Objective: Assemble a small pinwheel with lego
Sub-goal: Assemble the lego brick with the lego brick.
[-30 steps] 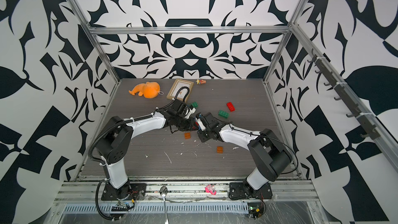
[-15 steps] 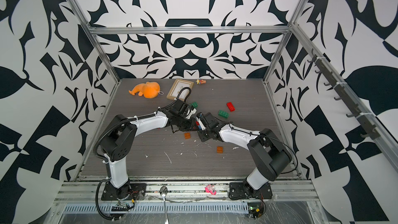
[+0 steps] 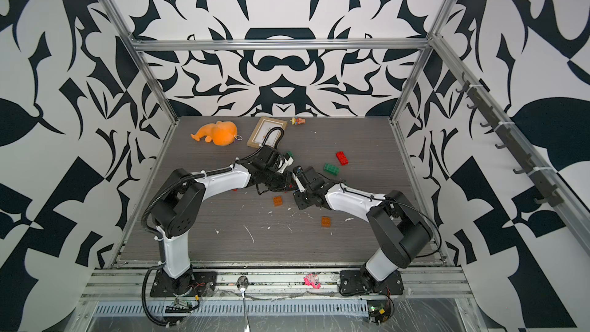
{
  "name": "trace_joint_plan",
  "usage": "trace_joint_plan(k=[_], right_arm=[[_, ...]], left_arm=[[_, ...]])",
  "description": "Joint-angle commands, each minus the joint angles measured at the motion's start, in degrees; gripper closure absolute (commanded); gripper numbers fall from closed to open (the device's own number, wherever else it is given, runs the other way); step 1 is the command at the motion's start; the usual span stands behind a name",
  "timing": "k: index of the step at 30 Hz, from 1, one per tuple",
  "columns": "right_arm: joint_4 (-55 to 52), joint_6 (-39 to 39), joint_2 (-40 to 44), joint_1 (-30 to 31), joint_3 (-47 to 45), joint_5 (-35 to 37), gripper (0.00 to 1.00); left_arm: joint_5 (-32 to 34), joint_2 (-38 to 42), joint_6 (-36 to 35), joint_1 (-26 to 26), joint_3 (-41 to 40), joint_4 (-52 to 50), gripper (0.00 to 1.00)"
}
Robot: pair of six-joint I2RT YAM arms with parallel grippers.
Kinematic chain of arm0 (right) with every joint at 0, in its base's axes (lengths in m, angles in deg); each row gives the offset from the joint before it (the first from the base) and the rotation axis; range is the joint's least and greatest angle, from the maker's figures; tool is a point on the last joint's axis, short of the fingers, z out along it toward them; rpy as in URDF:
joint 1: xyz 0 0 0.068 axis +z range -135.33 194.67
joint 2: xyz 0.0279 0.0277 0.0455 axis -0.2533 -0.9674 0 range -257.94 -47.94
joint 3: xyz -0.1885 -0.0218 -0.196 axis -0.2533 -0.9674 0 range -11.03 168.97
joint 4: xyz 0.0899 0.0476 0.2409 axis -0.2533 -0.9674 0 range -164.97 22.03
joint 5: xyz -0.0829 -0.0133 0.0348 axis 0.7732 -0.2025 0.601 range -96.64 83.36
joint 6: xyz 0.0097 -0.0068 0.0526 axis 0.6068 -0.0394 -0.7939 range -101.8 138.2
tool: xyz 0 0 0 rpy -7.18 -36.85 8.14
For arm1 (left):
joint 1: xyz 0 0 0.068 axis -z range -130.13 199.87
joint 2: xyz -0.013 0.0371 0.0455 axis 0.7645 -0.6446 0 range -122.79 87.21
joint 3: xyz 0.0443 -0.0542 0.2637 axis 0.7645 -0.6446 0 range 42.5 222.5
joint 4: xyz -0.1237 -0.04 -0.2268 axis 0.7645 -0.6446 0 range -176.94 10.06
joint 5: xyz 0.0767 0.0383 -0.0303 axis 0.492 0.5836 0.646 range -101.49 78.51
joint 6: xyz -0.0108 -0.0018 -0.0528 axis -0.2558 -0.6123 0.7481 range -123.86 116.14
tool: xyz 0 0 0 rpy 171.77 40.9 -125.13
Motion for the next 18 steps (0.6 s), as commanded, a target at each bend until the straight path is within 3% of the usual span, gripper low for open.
trace_joint_plan(k=[1,18], right_arm=[[-0.8,-0.8,-0.9,0.3,0.4,0.1,0.94],[-1.9,-0.9,-1.0,0.3,1.3,-0.3,0.94]], left_arm=[[0.7,-2.1,0.2,-0.4,1.3,-0.5,0.9],[3.7,-5.3,-1.3,-1.5,0.5,-2.3,0.92]])
